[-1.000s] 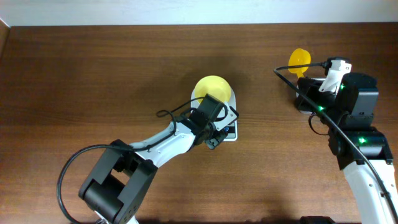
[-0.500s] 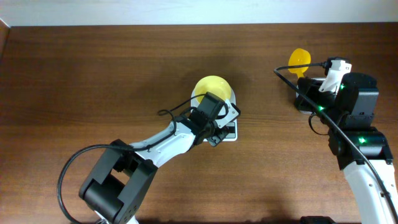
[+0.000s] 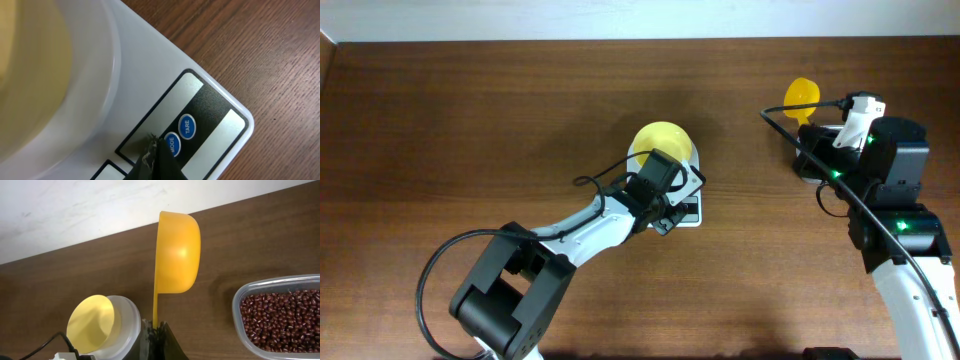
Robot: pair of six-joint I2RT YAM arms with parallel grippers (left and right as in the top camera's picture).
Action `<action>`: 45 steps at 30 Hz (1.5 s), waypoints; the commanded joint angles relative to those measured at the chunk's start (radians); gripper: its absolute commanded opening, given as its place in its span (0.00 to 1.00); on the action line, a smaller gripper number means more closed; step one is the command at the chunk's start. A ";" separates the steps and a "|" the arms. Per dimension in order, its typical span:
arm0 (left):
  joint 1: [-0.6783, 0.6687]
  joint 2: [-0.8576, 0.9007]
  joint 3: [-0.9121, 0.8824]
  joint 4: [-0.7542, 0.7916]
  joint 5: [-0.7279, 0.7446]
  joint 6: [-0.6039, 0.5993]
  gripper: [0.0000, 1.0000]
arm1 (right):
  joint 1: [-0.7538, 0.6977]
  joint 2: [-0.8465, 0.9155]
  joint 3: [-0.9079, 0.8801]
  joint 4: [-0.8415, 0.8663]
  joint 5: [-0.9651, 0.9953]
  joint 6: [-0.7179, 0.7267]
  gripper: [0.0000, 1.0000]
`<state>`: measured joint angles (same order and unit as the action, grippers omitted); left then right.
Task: Scoop item into bowl and weigh 50g on scale
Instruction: 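Press the TARE button on the scale with the left gripper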
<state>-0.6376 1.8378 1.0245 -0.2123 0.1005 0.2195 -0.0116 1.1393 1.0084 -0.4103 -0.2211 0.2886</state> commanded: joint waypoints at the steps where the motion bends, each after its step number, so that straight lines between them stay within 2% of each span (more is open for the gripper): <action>1: -0.003 0.016 0.005 -0.001 -0.022 -0.013 0.00 | -0.003 0.002 0.024 0.007 0.012 0.008 0.04; 21: -0.003 0.053 0.005 -0.014 -0.019 -0.013 0.00 | -0.002 0.002 0.024 0.007 0.012 0.008 0.04; 35: -0.003 0.053 0.004 -0.078 -0.019 -0.024 0.00 | -0.002 0.002 0.024 0.007 0.012 0.008 0.04; 39: -0.003 0.053 0.005 -0.042 -0.019 -0.024 0.00 | -0.002 0.002 0.024 0.007 0.012 0.008 0.04; 45: -0.003 -0.024 0.027 -0.042 -0.018 -0.023 0.00 | -0.002 0.002 0.024 0.008 0.012 0.008 0.04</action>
<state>-0.6384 1.8462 1.0409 -0.2424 0.0975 0.2119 -0.0116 1.1393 1.0084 -0.4103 -0.2211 0.2893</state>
